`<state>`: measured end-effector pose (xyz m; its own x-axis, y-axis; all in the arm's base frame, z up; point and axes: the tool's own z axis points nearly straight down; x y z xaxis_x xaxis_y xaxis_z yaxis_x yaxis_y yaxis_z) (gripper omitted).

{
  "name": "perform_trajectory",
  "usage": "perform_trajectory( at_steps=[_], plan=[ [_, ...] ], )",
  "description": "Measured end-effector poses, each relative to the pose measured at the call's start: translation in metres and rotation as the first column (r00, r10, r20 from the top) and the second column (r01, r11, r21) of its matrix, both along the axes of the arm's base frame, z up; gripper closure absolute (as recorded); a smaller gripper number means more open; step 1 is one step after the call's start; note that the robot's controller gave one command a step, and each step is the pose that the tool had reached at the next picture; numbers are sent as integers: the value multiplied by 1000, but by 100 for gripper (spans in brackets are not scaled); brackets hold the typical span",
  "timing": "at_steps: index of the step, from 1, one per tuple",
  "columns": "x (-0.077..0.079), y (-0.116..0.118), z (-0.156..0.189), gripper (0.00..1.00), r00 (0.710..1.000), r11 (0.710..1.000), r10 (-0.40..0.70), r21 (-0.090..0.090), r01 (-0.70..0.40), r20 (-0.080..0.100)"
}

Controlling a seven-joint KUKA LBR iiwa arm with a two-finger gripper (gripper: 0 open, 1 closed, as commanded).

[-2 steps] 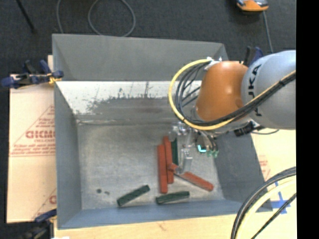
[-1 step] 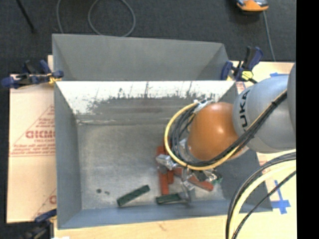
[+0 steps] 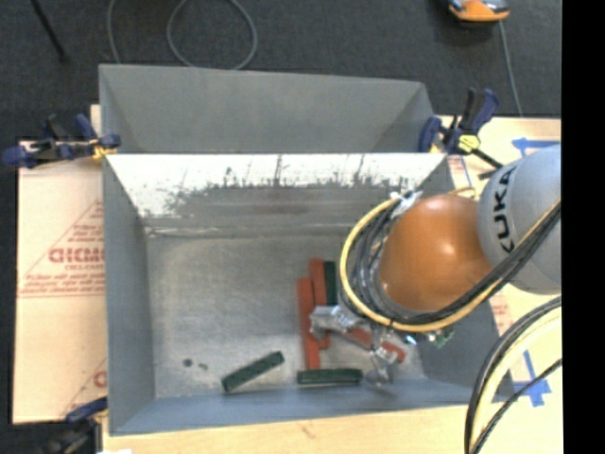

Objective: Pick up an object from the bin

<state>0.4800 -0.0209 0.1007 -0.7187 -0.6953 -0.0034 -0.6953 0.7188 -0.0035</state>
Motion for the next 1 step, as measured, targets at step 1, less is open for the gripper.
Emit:
perform_trajectory(
  at_steps=[1],
  plan=[
    [36,-10,0,0,995,995,-100,0,100,1]
  ],
)
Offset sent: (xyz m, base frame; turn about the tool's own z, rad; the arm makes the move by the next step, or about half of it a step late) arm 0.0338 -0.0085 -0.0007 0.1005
